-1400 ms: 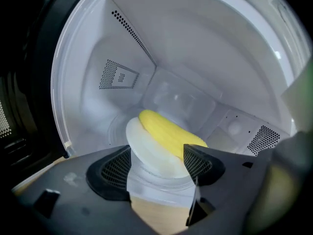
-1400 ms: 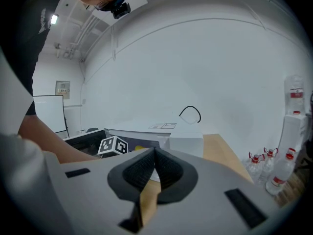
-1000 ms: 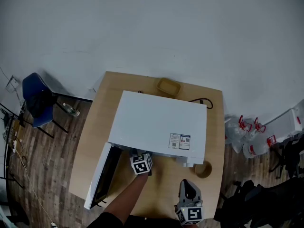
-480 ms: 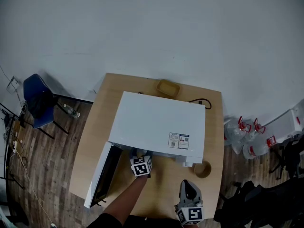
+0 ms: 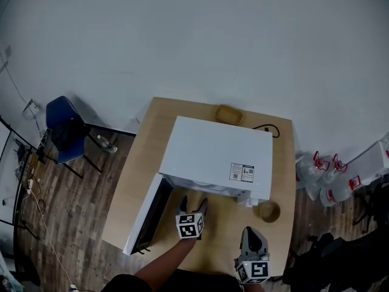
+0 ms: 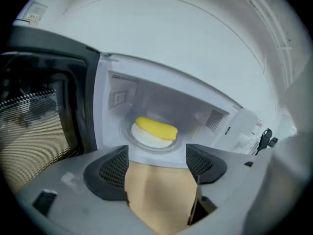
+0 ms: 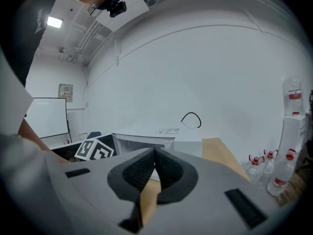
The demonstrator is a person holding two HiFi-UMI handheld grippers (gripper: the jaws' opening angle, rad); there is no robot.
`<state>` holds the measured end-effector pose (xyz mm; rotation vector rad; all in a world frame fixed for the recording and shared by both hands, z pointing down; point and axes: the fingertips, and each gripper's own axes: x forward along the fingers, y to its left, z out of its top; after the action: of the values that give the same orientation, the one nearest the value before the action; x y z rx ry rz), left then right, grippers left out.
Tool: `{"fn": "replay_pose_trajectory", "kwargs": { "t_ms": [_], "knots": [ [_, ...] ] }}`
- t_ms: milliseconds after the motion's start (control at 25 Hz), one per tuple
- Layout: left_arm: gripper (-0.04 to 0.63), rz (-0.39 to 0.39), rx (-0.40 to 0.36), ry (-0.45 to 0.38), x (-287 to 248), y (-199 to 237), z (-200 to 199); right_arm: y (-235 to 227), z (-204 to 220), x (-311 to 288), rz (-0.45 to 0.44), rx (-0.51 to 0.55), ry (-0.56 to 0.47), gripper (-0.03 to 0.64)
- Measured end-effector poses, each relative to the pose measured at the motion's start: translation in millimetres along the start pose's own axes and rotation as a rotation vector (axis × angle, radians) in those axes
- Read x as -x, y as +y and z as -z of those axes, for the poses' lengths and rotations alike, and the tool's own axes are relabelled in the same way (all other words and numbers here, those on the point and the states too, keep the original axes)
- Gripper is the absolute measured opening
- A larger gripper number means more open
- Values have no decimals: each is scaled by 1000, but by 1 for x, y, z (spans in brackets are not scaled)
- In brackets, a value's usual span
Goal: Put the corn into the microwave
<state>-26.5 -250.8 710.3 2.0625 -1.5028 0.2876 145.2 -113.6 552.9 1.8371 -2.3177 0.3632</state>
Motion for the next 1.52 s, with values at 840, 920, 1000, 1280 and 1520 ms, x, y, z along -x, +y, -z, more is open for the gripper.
{"fn": "replay_pose_trajectory", "kwargs": {
  "t_ms": [840, 920, 1000, 1280, 1520],
  "knots": [
    [32, 236, -44, -119, 281, -57, 2, 102, 1, 122, 15, 70, -18, 60],
    [25, 269, -84, -153, 298, -70, -2, 106, 0, 132, 4, 74, -20, 60],
    [25, 279, -140, -191, 312, -81, -9, 110, -1, 140, -14, 78, -18, 60],
    [23, 233, -261, -256, 331, -106, -30, 106, -19, 158, -28, 103, -58, 60],
    [25, 183, -292, -296, 346, -110, -34, 105, -30, 167, -60, 120, -84, 60]
  ]
}}
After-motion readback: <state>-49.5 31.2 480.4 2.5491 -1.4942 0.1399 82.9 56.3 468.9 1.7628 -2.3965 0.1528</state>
